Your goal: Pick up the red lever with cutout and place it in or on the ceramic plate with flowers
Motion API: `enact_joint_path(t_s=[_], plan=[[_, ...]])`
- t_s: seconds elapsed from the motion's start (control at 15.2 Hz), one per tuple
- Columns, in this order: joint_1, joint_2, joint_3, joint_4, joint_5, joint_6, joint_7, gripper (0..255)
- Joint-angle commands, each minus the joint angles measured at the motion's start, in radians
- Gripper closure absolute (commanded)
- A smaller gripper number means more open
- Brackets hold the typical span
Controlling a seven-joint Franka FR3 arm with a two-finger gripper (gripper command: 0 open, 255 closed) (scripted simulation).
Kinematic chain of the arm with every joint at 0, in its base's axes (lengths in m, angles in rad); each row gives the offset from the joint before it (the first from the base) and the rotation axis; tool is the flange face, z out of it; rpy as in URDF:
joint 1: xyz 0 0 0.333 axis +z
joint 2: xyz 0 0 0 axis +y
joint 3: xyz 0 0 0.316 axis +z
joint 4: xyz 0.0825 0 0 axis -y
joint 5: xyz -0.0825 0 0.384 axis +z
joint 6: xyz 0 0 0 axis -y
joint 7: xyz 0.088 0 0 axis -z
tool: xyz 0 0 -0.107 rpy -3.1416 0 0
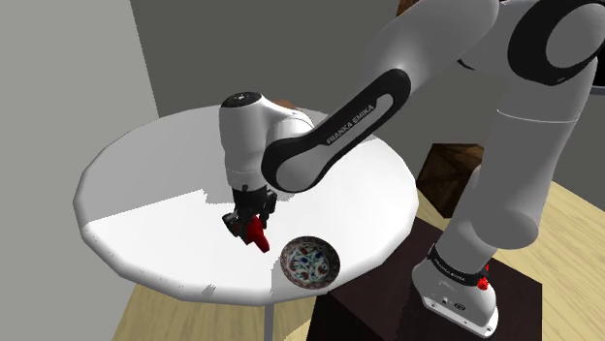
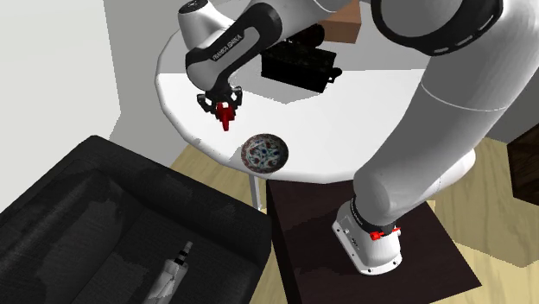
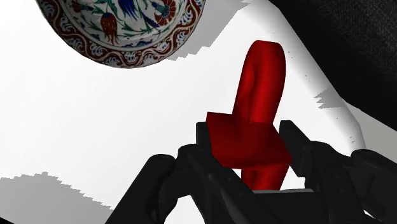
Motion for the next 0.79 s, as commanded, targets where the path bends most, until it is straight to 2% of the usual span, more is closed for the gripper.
enact_joint_path(t_s=[0.0,0.33,0.66,0.73], plan=[[-0.019,-0.08,0.009,-0.098,0.047,0.031,-0.035,255],[-0.026,-0.292,0.005,-0.318,0.192,0.07,-0.15,255],[0.024,-0.516,-0.04,-0.519,0.325,0.062,-0.262,255],[0.024,-0.503,-0.038,-0.525,0.32,0.08,-0.258,255]])
